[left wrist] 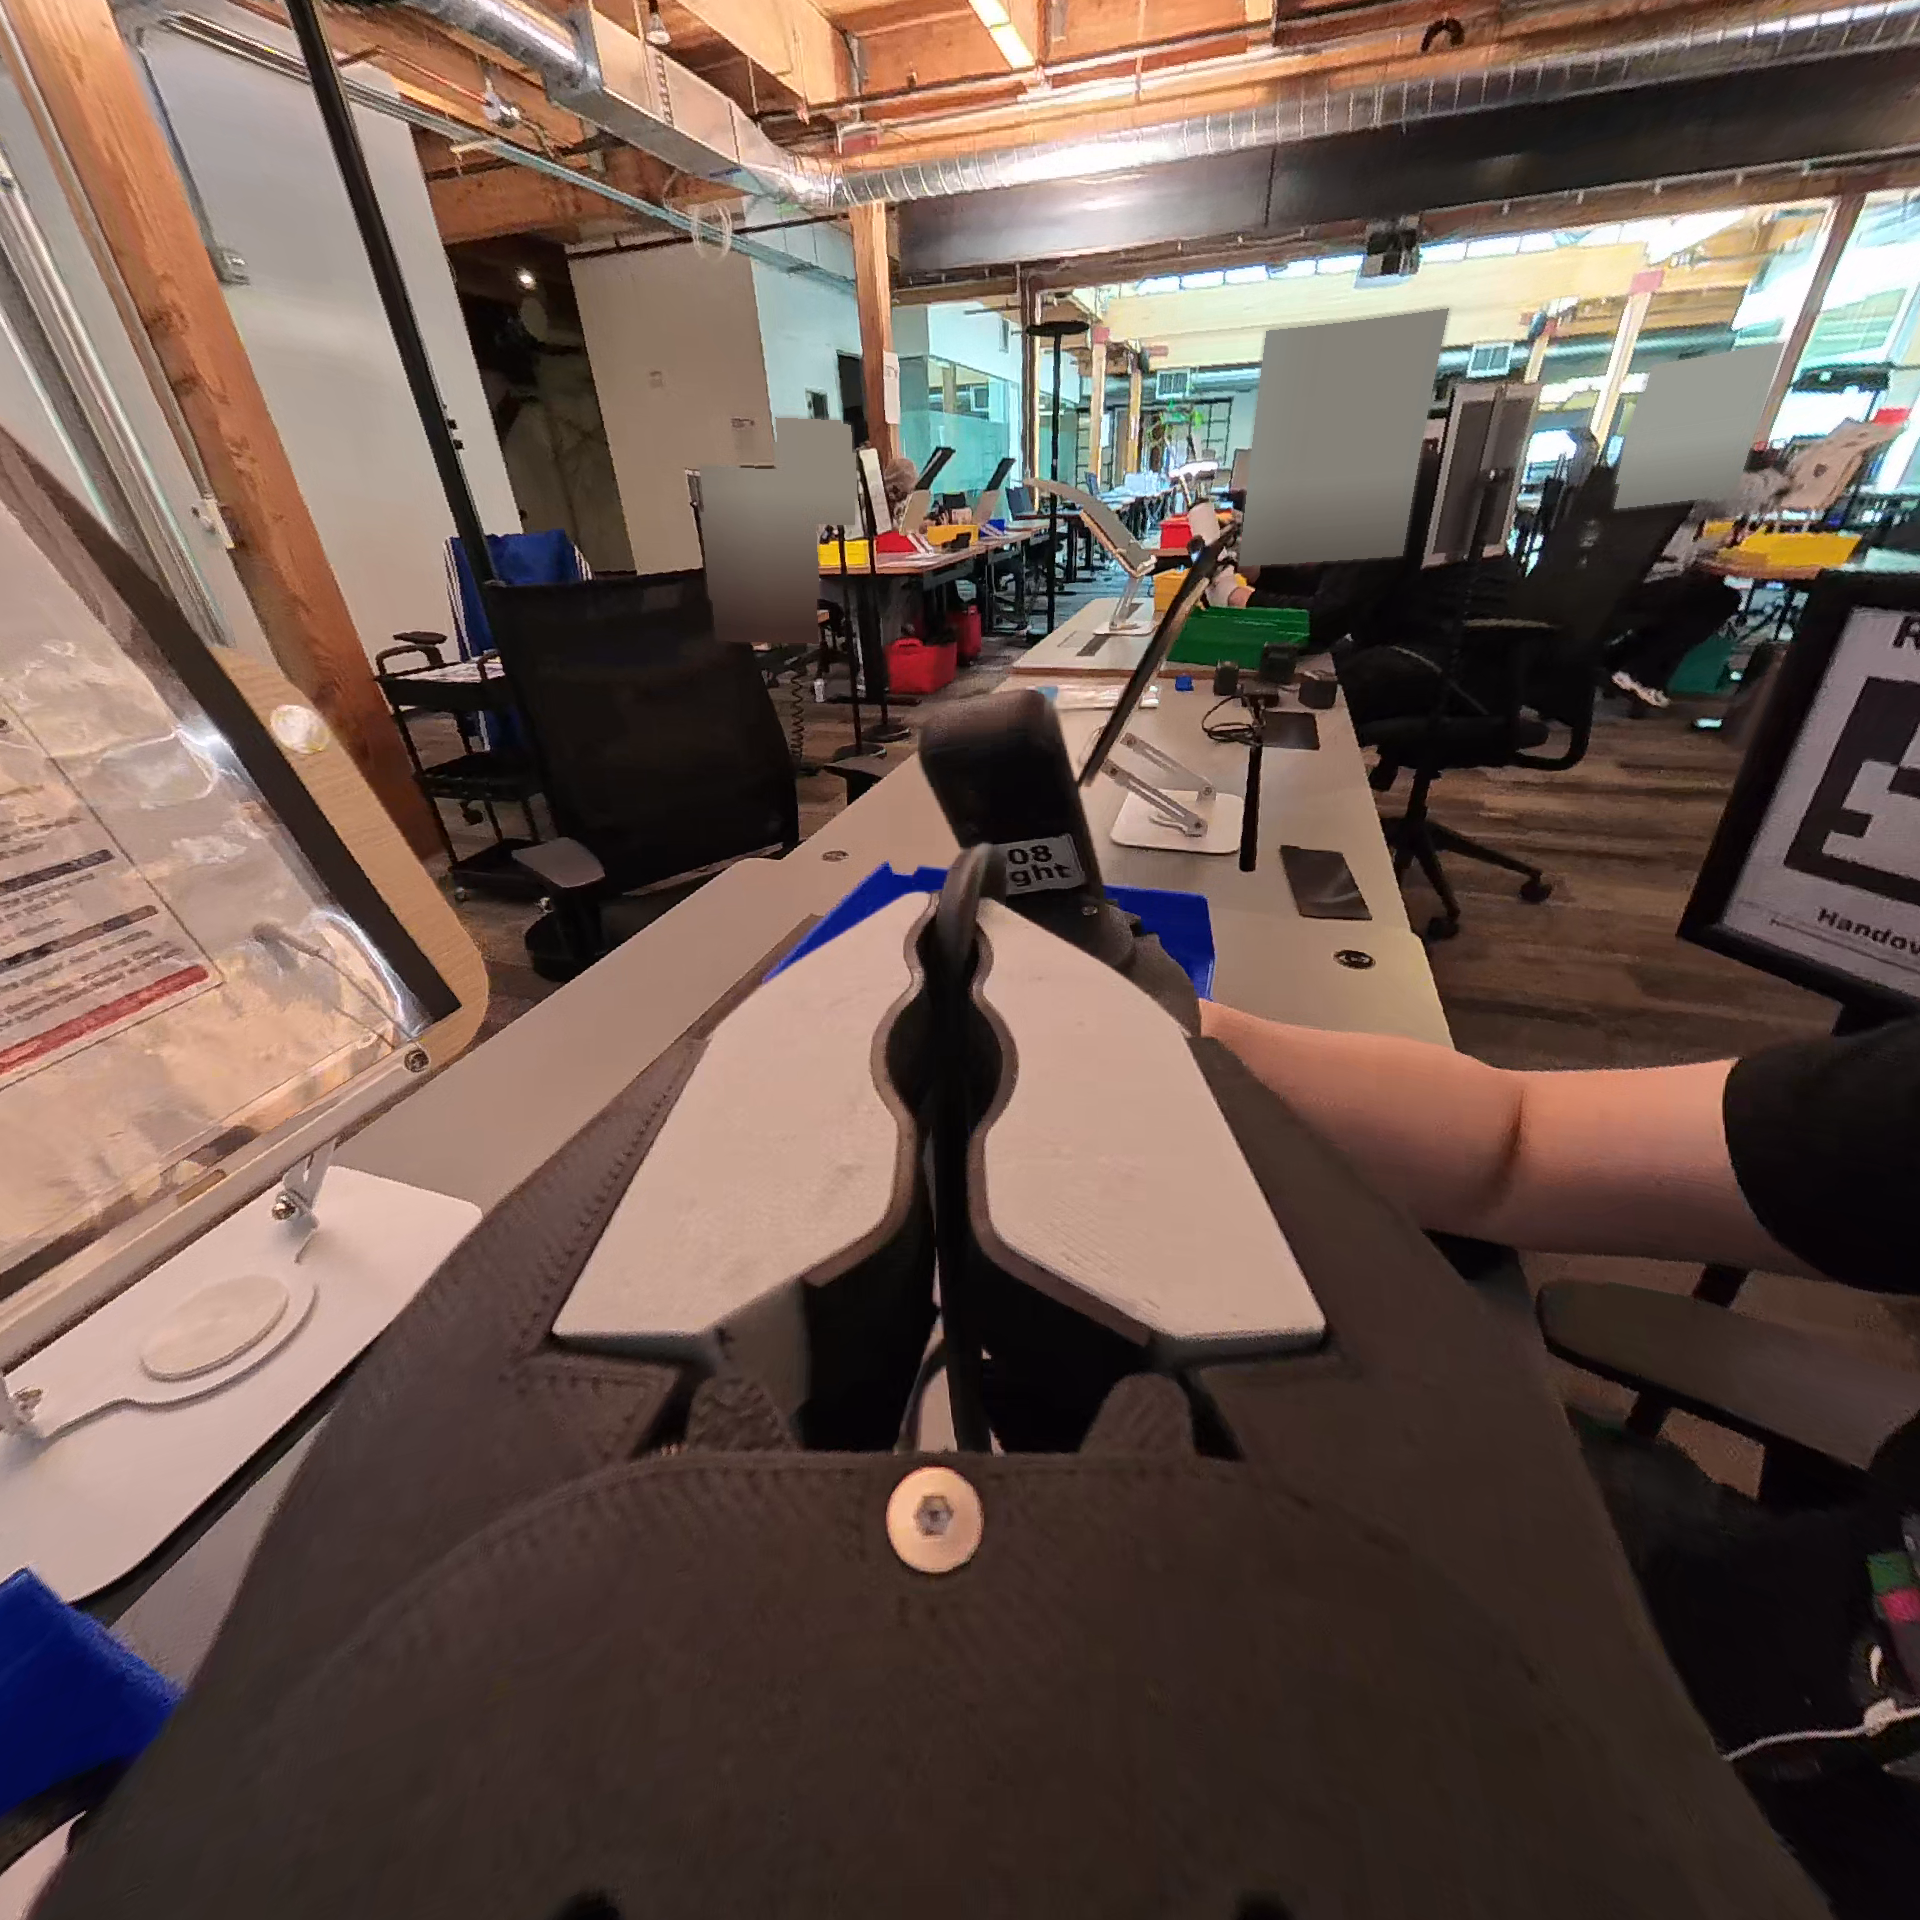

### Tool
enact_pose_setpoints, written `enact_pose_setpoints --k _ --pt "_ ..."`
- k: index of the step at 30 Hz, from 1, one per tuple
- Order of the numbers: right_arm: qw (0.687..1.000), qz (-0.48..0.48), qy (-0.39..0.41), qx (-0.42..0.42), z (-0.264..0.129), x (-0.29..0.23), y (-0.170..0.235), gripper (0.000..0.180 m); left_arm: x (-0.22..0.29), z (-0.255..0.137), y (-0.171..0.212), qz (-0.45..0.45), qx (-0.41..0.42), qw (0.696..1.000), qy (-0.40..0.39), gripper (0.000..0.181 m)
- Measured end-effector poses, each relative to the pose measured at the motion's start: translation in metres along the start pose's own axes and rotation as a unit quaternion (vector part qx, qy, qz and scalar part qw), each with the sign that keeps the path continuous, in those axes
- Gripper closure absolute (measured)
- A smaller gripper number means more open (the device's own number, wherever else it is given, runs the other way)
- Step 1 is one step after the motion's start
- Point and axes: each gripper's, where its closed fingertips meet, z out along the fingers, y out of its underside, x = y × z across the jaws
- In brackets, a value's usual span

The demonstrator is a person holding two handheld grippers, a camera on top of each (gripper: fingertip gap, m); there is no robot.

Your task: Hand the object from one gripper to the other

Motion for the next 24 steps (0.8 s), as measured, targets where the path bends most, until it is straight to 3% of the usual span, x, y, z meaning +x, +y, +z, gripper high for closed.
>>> enact_pose_setpoints --k 7,13,16,19,21,23,24 --pt "0.984 -0.033 0.129 -0.119 0.026 0.002 0.024 0.109 0.001 0.021 0.017 -0.007 -0.034 0.999 -0.039 0.181" --pt "0.97 -0.062 0.206 -0.116 0.034 0.004 0.021 0.127 -0.009 0.025 0.02 -0.046 -0.023 0.996 -0.069 0.181" --pt "0.964 -0.073 0.23 -0.112 0.035 0.007 0.02 0.127 -0.007 0.026 0.019 -0.06 -0.016 0.996 -0.06 0.181" --pt "0.964 -0.09 0.232 -0.094 0.037 0.007 0.016 0.129 -0.005 0.026 0.018 -0.061 -0.015 0.996 -0.057 0.181" --pt "0.975 -0.072 0.192 -0.081 0.045 -0.002 0.018 0.136 -0.002 0.028 0.017 -0.062 -0.013 0.997 -0.053 0.181" --pt "0.981 -0.059 0.155 -0.097 0.05 -0.008 0.025 0.157 0.0 0.029 0.019 -0.059 -0.018 0.997 -0.05 0.181" --pt "0.979 -0.059 0.156 -0.114 0.049 -0.007 0.029 0.158 -0.001 0.028 0.019 -0.054 -0.02 0.997 -0.056 0.181"
